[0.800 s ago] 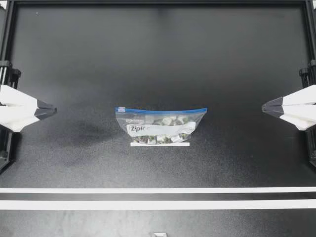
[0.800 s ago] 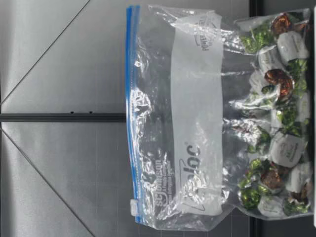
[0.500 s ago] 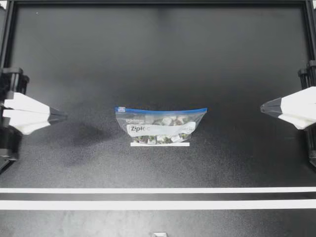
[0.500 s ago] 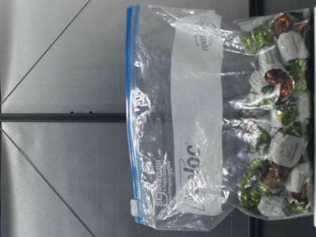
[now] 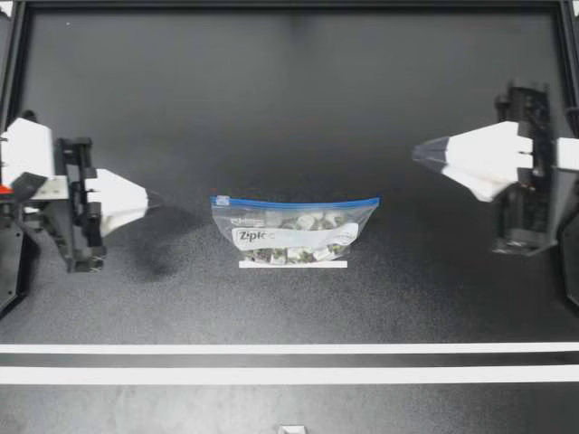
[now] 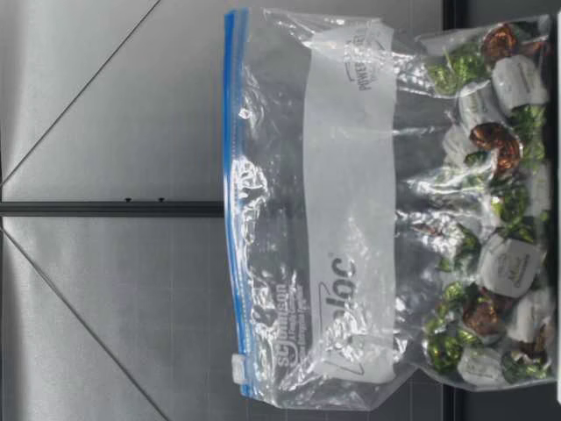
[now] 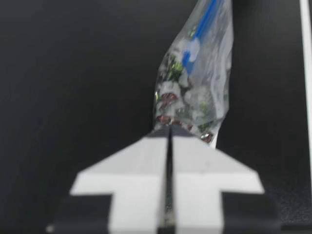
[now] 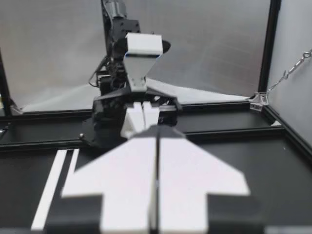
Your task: Slide open the ziploc bag.
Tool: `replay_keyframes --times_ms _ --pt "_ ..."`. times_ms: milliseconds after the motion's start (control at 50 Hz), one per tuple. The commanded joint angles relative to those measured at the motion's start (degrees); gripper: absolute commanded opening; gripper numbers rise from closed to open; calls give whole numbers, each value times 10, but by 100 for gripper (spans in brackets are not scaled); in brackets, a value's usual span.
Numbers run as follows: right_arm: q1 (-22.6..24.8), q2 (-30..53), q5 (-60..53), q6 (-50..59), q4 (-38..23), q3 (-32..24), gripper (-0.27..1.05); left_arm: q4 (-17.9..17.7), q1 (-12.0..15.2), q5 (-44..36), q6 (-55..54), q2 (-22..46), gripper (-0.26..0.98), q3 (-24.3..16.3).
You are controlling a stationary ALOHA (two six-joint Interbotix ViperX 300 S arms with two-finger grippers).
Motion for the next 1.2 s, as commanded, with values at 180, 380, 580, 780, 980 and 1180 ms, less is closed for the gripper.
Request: replay_keyframes --times_ms 180,380,580,780,980,1180 --pt "-24 76 -5 -5 0 -58 -10 0 -12 -36 -21 69 40 -51" --pt "-32 134 -4 -5 -1 -96 7 0 -29 -51 -36 120 46 -82" --pt "-31 186 -4 -5 -11 -127 30 1 -40 -79 -37 156 46 -103" --pt "-31 226 -4 -4 -18 -153 34 2 -40 -92 -35 164 42 -110" --pt "-31 250 0 -4 -20 -171 34 10 -40 -91 -36 163 16 -107" --pt "-26 269 4 -4 -22 -189 34 15 -43 -91 -33 163 -6 -110"
